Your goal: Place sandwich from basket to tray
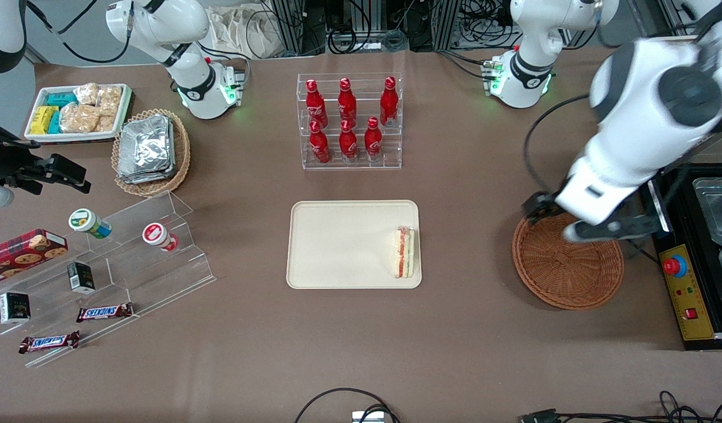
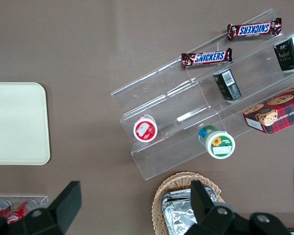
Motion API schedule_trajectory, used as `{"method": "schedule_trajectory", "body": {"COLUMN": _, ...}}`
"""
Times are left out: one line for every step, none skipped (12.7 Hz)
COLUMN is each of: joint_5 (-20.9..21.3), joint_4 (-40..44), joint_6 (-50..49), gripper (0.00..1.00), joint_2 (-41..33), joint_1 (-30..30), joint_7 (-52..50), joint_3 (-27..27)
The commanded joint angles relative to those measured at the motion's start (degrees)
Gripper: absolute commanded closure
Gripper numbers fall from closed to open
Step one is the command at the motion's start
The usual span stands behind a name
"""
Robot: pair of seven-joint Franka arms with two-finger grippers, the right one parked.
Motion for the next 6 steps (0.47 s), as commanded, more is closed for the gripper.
{"method": "schedule_trajectory", "body": {"joint_5": -2.46, "joint_4": -8.92, "joint_6": -0.26, "gripper": 0.0, "joint_2": -8.71, "joint_1": 5.99, "joint_7": 4.98, "joint_3": -0.82}}
{"method": "schedule_trajectory", "body": {"joint_5": -3.34, "joint_4": -9.21, "joint_6": -1.21, "gripper": 0.0, "joint_2": -9.61, "joint_1": 6.27, "joint_7": 7.52, "joint_3": -0.74}}
{"method": "schedule_trajectory", "body": {"joint_5": -3.43, "joint_4": -8.95, "joint_6": -2.88, "gripper": 0.0, "joint_2": -9.62, "joint_1": 6.36, "joint_7": 9.2, "joint_3": -0.74}}
{"method": "schedule_trajectory", "body": {"joint_5": -3.17, "joint_4": -8.86, "joint_6": -3.15, "gripper": 0.0, "joint_2": -9.7, "joint_1": 6.53, "joint_7": 9.3, "joint_3": -0.74}}
{"method": "schedule_trajectory", "body": {"joint_5": -3.08, "joint_4": -8.86, "joint_6": -3.16, "gripper": 0.0, "joint_2": -9.7, "joint_1": 6.71, "joint_7": 9.48, "joint_3": -0.74}}
{"method": "schedule_trajectory", "body": {"joint_5": -2.82, "joint_4": -8.51, "joint_6": -3.16, "gripper": 0.0, "joint_2": -9.62, "joint_1": 6.71, "joint_7": 9.57, "joint_3": -0.74}}
